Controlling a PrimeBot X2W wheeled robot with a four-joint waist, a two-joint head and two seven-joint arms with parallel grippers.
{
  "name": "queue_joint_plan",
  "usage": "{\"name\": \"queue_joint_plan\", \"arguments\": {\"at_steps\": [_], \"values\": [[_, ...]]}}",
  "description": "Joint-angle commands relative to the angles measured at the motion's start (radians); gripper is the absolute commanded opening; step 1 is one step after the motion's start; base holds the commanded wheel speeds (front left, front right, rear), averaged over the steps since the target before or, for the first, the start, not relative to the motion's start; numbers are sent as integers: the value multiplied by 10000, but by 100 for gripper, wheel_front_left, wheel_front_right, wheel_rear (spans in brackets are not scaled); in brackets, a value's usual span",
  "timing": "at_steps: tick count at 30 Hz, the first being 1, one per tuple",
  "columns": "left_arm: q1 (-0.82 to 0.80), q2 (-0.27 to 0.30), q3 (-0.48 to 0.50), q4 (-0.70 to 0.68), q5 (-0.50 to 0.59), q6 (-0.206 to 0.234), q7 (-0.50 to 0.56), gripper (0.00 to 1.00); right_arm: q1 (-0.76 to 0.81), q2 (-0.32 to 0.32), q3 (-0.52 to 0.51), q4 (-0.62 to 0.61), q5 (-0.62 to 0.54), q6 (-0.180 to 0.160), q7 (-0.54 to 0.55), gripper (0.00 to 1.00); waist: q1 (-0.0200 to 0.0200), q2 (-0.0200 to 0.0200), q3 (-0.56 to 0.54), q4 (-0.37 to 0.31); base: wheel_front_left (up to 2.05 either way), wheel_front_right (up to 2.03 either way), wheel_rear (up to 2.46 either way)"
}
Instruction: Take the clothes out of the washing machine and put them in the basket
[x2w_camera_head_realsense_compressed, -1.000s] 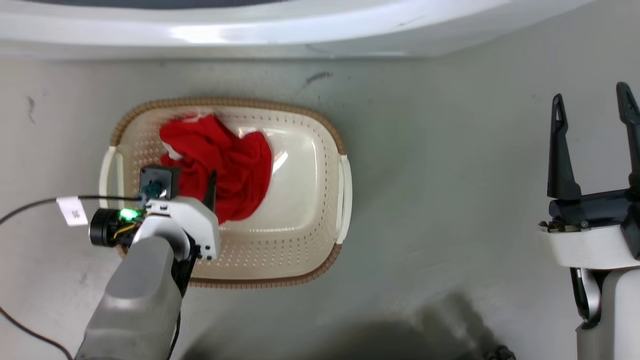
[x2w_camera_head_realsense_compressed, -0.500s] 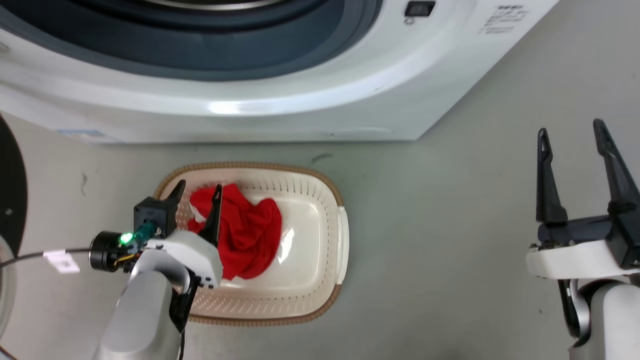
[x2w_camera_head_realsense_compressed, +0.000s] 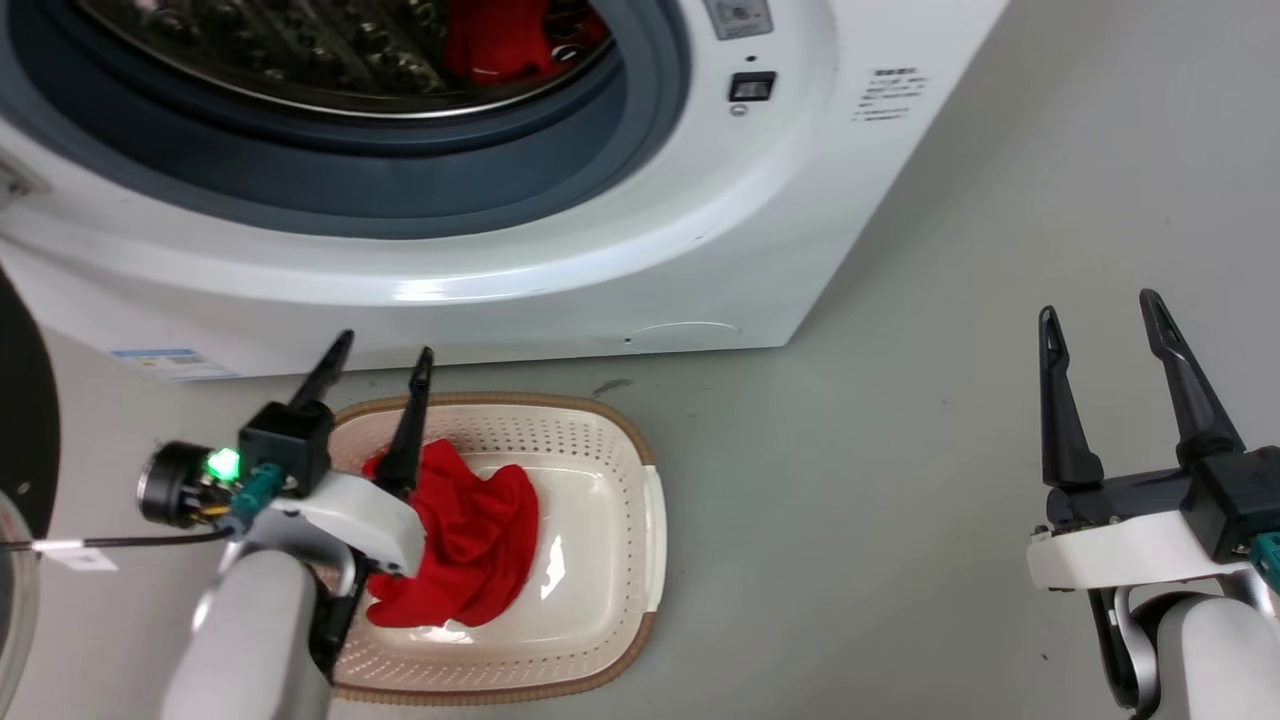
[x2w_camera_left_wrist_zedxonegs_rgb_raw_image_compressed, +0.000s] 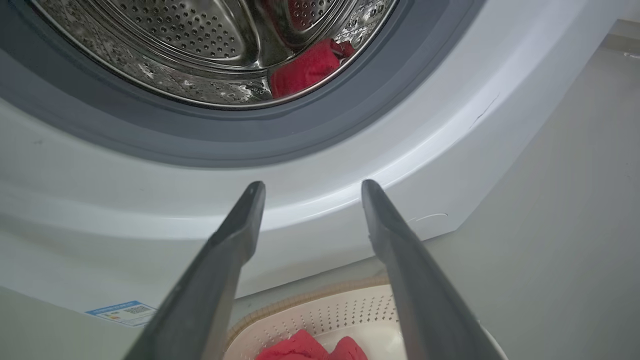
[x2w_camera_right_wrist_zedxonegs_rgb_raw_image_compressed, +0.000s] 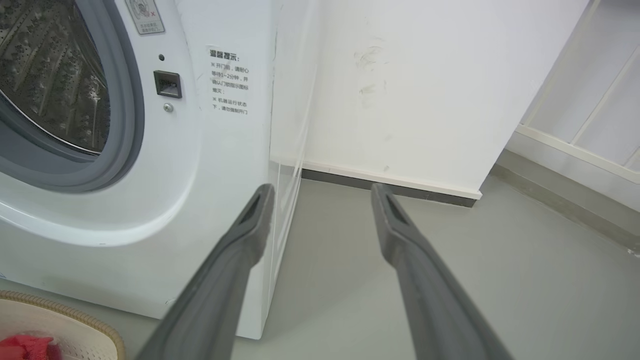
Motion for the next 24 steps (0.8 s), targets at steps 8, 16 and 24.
{"name": "queue_joint_plan", "arguments": {"at_steps": [8,16,24], "values": [[-1654,1160,-657,-26,-868,-18,314,100,-134,4,178,12,378,-10,-21,100,2,-1,539,-1010,0,0,0],[-4778,2768,-1555,-125,-2238,-20,2922,100,-328,10,328,-46,962,-10,-20,100,2,-1,1675,-2031,0,0,0],[-8060,4140,-2097,925,-3000,-11,5990,100,-587,16,798,-83,1745,-10,-20,100,2,-1,3026,-3257,0,0,0]]}}
